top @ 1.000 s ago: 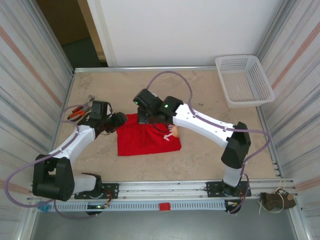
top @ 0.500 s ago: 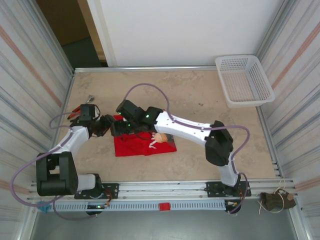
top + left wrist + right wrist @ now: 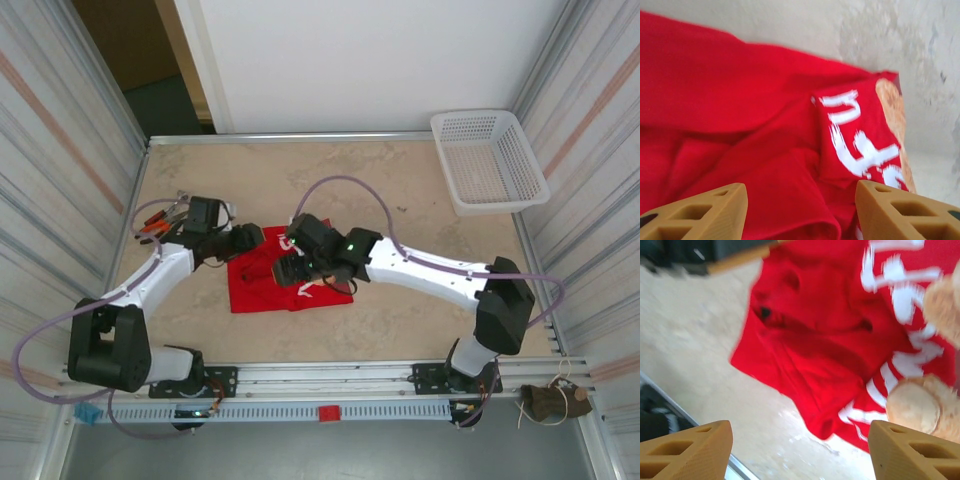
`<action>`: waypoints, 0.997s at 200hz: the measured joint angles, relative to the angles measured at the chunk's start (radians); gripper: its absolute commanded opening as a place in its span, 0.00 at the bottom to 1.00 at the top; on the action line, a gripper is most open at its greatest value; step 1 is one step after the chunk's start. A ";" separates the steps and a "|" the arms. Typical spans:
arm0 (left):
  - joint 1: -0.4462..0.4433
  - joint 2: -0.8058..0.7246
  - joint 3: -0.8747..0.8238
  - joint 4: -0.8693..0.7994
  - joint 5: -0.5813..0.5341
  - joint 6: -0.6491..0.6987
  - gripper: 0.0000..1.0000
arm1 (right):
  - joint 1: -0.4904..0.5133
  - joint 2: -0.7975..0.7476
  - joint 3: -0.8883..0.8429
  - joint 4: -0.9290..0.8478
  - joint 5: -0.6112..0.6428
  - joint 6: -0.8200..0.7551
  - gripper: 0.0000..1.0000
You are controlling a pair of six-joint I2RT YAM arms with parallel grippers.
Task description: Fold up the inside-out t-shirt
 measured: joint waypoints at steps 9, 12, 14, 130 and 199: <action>-0.020 0.000 0.000 -0.009 -0.012 0.005 0.60 | 0.016 0.012 -0.016 -0.005 0.005 -0.005 0.70; -0.026 0.000 0.000 -0.011 -0.019 0.006 0.60 | 0.021 0.016 -0.019 -0.005 0.005 -0.006 0.70; -0.030 0.000 0.000 -0.012 -0.022 0.007 0.60 | 0.023 0.018 -0.021 -0.005 0.006 -0.006 0.70; -0.074 0.069 -0.023 0.000 -0.089 0.011 0.32 | 0.032 0.212 -0.017 0.059 0.013 -0.010 0.04; -0.043 0.198 0.119 0.022 -0.092 0.029 0.00 | 0.033 0.182 -0.012 0.058 -0.013 -0.008 0.00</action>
